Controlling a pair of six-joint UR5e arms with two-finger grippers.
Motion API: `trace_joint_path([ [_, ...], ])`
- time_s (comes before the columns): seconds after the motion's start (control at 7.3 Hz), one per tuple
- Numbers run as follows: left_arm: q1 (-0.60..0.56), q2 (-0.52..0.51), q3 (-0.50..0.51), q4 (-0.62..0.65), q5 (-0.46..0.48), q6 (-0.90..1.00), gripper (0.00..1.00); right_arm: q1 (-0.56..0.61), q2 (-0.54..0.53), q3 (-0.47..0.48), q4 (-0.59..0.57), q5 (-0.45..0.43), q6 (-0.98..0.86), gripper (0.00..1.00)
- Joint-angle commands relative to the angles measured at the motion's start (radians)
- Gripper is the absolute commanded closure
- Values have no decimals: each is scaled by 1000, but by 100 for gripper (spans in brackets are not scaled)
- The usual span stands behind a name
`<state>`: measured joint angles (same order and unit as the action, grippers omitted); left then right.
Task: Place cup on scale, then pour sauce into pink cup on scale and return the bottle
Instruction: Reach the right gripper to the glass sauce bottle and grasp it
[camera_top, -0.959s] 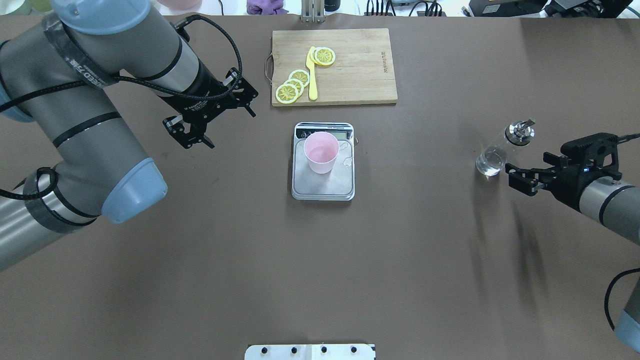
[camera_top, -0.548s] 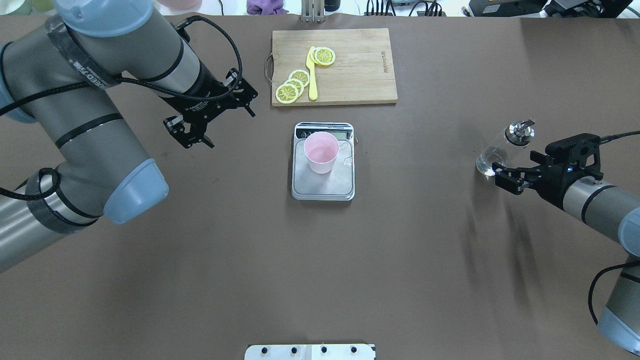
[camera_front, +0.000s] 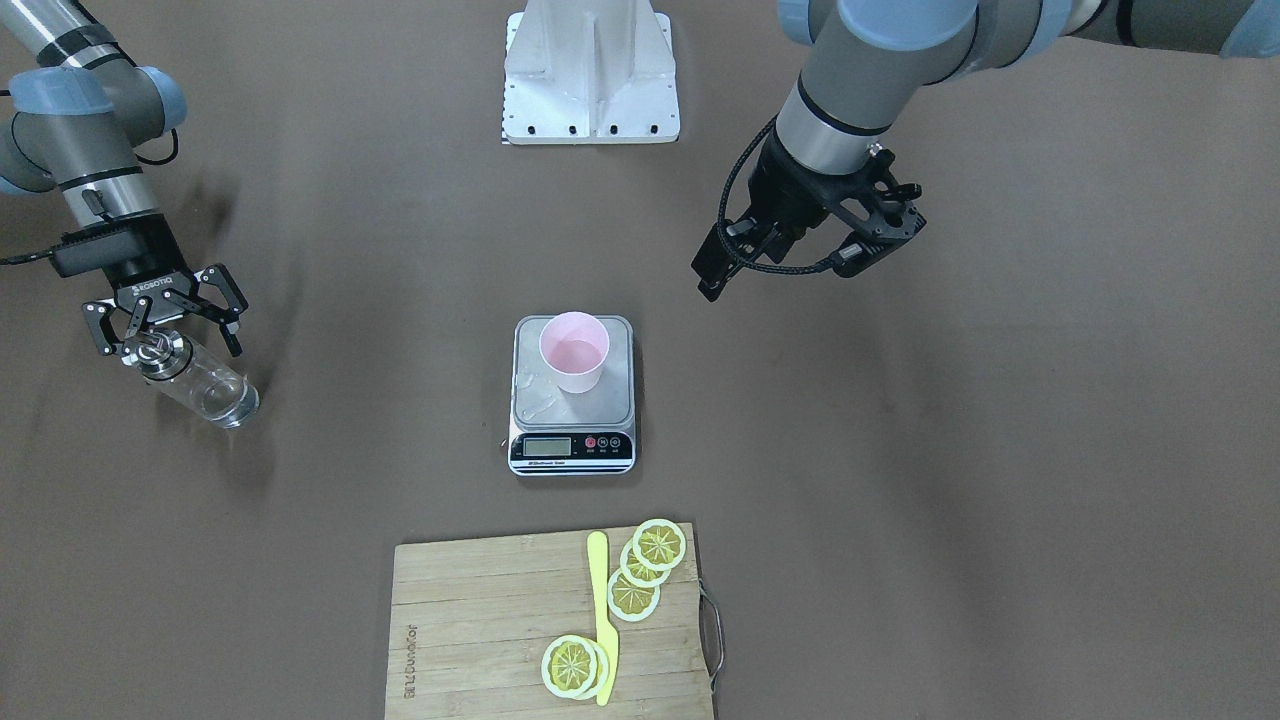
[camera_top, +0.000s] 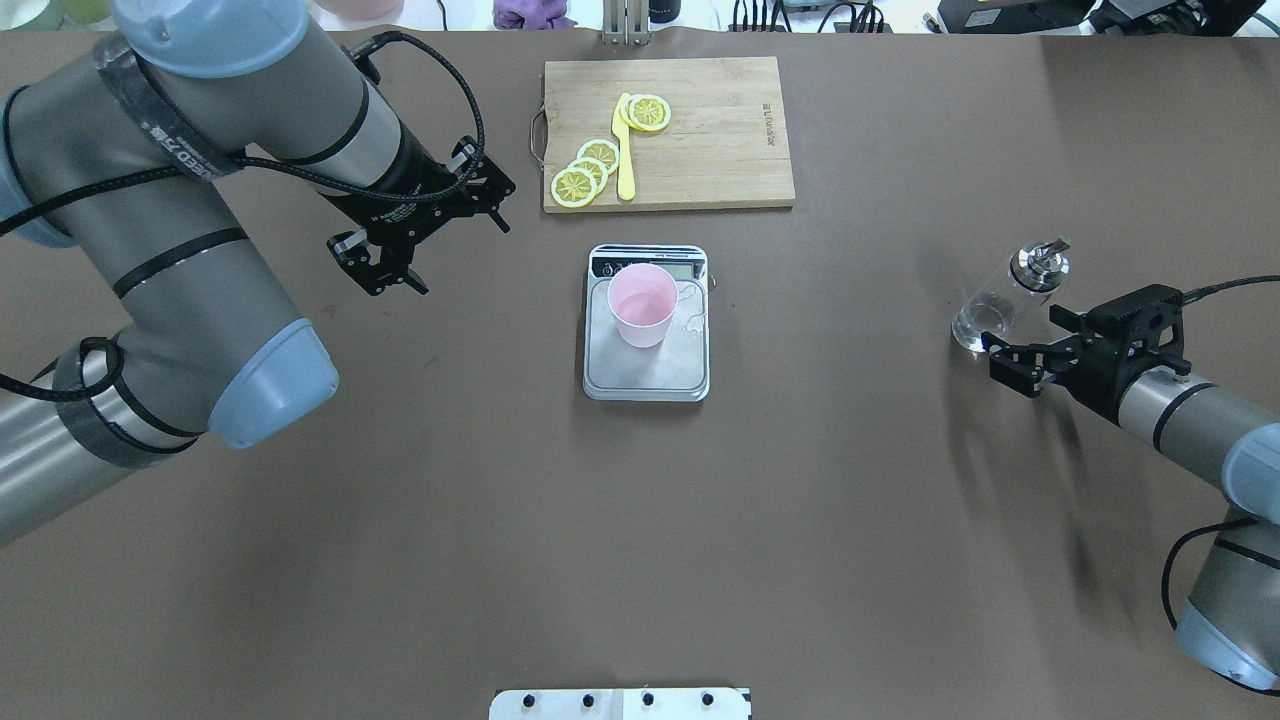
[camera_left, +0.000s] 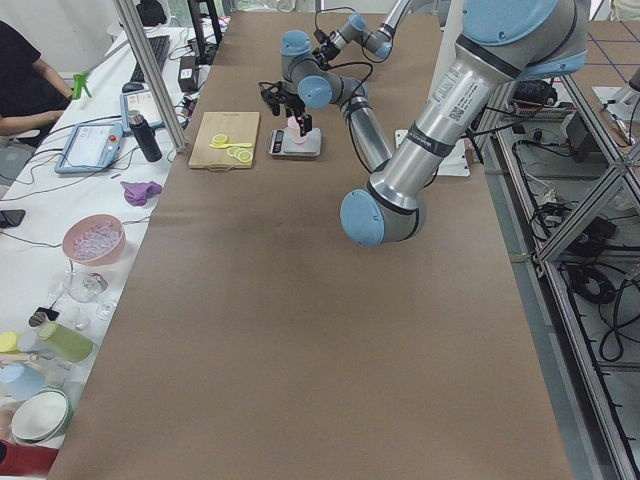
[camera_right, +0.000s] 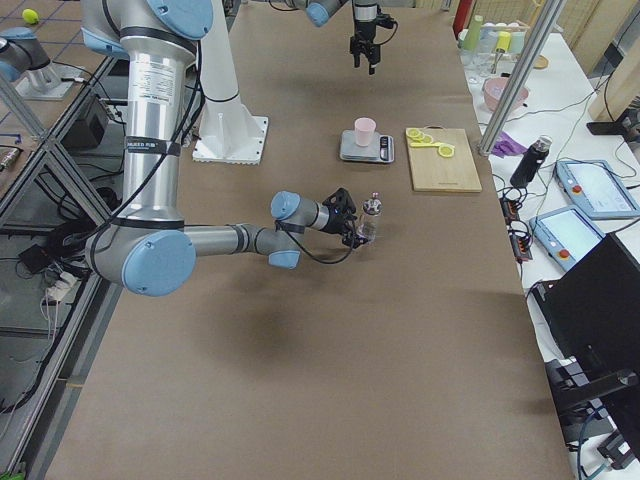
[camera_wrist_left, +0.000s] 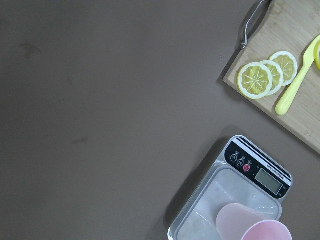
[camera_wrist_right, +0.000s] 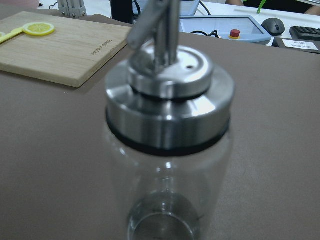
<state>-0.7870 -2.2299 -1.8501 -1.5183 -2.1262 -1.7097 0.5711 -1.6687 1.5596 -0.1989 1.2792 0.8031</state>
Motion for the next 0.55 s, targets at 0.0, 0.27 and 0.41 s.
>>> trace_joint_path([
  [0.0, 0, 1, 3, 0, 0, -1, 2, 0, 49, -41, 7, -64, -2, 2],
  [0.27, 0, 1, 5, 0, 0, -1, 2, 1, 75, -59, 9, -84, -2, 3],
  [0.41, 0, 1, 6, 0, 0, -1, 2, 1, 76, -59, 9, -84, -2, 4],
])
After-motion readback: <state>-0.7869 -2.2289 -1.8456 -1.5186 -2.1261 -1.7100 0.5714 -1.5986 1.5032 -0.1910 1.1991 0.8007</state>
